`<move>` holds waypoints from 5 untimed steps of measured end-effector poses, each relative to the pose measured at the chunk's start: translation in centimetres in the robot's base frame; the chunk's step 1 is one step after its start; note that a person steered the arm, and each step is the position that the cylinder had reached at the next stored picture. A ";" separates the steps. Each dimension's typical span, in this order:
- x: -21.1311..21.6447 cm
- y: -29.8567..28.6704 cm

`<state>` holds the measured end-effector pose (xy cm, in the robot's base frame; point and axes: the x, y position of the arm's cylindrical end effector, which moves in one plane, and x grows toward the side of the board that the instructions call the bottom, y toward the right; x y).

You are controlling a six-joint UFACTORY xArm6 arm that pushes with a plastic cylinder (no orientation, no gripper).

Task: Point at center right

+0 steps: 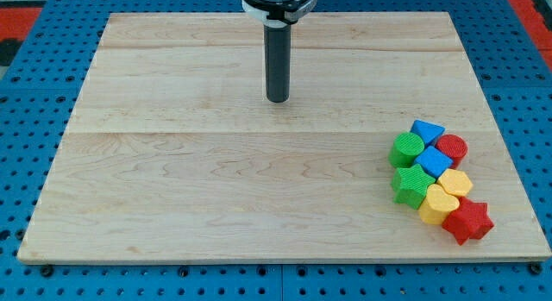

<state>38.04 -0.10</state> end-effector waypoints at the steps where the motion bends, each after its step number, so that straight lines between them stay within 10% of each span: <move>1: 0.0 0.5; 5: -0.6 20.2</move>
<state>37.46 20.11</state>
